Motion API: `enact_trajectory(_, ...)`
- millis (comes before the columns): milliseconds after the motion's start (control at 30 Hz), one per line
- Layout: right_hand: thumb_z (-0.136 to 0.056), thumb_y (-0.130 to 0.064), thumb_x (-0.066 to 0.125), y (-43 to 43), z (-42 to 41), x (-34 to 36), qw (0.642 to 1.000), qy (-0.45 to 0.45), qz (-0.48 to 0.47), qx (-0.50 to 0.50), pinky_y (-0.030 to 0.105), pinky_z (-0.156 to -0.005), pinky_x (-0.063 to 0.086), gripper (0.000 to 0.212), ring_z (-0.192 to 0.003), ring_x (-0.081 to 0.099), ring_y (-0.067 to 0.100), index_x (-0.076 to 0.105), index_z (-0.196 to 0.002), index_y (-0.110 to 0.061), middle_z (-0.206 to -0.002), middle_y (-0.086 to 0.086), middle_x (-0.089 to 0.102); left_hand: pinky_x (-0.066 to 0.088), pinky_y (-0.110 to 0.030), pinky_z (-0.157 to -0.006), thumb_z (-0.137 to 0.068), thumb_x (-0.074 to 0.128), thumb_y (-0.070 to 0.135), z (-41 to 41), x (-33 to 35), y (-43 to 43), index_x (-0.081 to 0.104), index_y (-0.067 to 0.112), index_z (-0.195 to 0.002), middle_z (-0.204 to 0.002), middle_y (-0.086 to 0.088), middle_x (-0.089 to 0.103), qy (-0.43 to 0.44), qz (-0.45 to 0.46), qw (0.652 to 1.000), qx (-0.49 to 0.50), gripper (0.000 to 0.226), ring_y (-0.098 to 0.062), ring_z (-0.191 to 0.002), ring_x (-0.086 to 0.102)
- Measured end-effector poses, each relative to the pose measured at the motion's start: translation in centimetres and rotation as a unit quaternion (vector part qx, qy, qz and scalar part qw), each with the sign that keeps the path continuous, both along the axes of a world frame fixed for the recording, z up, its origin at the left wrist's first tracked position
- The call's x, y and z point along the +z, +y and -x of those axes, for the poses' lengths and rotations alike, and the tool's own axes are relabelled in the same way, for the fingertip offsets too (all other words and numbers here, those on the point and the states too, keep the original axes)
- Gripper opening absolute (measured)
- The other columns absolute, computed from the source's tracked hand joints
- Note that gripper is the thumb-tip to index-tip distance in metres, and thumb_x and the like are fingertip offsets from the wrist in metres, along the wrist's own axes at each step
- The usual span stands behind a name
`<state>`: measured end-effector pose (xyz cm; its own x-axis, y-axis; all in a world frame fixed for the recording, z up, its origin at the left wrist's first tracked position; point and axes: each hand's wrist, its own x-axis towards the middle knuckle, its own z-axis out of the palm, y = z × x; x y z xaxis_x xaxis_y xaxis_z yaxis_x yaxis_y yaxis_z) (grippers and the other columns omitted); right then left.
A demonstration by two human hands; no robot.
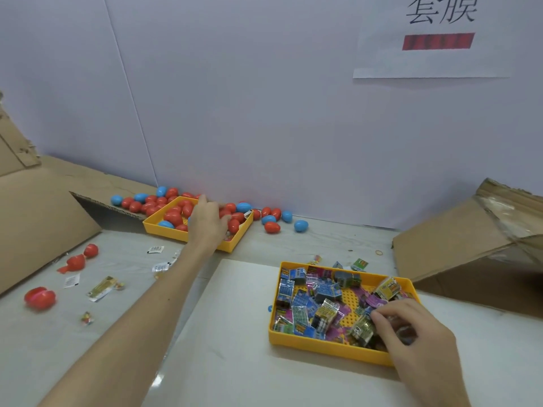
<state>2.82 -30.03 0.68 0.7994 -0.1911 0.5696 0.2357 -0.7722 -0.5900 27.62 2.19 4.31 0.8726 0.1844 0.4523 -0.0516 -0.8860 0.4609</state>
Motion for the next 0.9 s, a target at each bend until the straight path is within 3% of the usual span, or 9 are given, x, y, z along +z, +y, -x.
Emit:
enact_trajectory(100,-0.07,0.004,0.085,-0.3,0.0,-0.2,1.0,-0.024,0.003,0.004,0.008,-0.068,0.046,0.034,-0.073,0.062,0.007,0.068,-0.072,-0.026,-0.079,-0.012,0.065,0.047,-0.025,-0.085,-0.089,0.077,0.025,3.5,0.4,-2.3,0.075,0.013,-0.11,-0.105,-0.004,0.057,-0.083,0.179,0.98,-0.036,0.024,-0.018,-0.092,0.057)
enact_trajectory(233,-0.07,0.006,0.086,-0.5,-0.2,-0.6,1.0,-0.024,0.013,0.012,0.021,-0.067,0.051,0.032,-0.069,0.065,0.014,0.07,-0.072,-0.022,-0.077,-0.009,0.066,0.049,-0.012,-0.072,-0.09,0.074,0.035,11.2,0.9,-7.5,0.067,0.027,-0.1,-0.091,0.012,0.068,-0.043,0.296,0.94,-0.164,0.015,-0.003,-0.085,0.064)
enact_trajectory(333,-0.07,0.005,0.086,-0.3,0.2,-0.5,0.999,-0.007,0.037,0.026,0.031,-0.06,0.056,0.029,-0.071,0.064,0.012,0.071,-0.072,-0.019,-0.078,-0.009,0.065,0.055,-0.023,-0.073,-0.096,0.065,0.043,16.8,0.7,-11.5,0.058,0.035,-0.1,-0.087,0.008,0.072,0.031,0.29,0.902,-0.318,0.011,-0.008,-0.083,0.069)
enact_trajectory(433,-0.073,0.003,0.085,-0.4,0.5,-0.3,0.998,0.007,0.037,0.044,0.026,-0.063,0.05,0.025,-0.072,0.063,0.011,0.072,-0.075,-0.019,-0.08,-0.01,0.064,0.059,-0.037,-0.075,-0.099,0.054,0.047,19.7,0.0,-14.6,0.051,0.034,-0.108,-0.092,0.007,0.07,0.135,0.215,0.86,-0.444,0.016,-0.012,-0.083,0.068)
enact_trajectory(533,-0.079,0.004,0.078,-0.6,0.5,-0.2,0.996,0.039,0.039,0.065,0.029,-0.065,0.051,0.027,-0.075,0.061,0.007,0.072,-0.083,-0.023,-0.079,-0.014,0.065,0.05,-0.039,-0.07,-0.103,0.047,0.048,20.3,-1.0,-16.1,0.046,0.032,-0.114,-0.088,0.004,0.062,0.149,0.079,0.875,-0.454,0.02,-0.013,-0.075,0.057)
enact_trajectory(667,-0.084,0.001,0.073,-0.9,0.8,0.2,0.993,0.07,0.04,0.086,0.032,-0.066,0.054,0.031,-0.078,0.063,0.005,0.069,-0.081,-0.029,-0.077,-0.017,0.066,0.035,-0.028,-0.058,-0.104,0.043,0.048,20.4,-1.6,-16.0,0.045,0.03,-0.112,-0.072,0.012,0.054,0.145,0.074,0.87,-0.466,0.02,-0.004,-0.06,0.048)
enact_trajectory(733,-0.086,-0.002,0.073,-1.0,0.9,0.2,0.992,0.071,0.044,0.091,0.033,-0.066,0.054,0.03,-0.075,0.064,0.006,0.068,-0.08,-0.031,-0.078,-0.018,0.067,0.039,-0.031,-0.06,-0.104,0.042,0.049,20.4,-1.8,-16.0,0.045,0.03,-0.112,-0.073,0.011,0.058,0.14,0.076,0.874,-0.459,0.021,-0.006,-0.061,0.051)
enact_trajectory(900,-0.087,-0.003,0.074,-1.3,0.8,0.4,0.99,0.069,0.062,0.108,0.016,-0.064,0.046,0.033,-0.072,0.062,0.001,0.066,-0.08,-0.034,-0.077,-0.021,0.065,0.049,-0.043,-0.069,-0.103,0.039,0.053,20.3,-2.2,-16.0,0.044,0.031,-0.11,-0.081,0.002,0.068,0.151,0.088,0.876,-0.45,0.024,-0.019,-0.072,0.061)
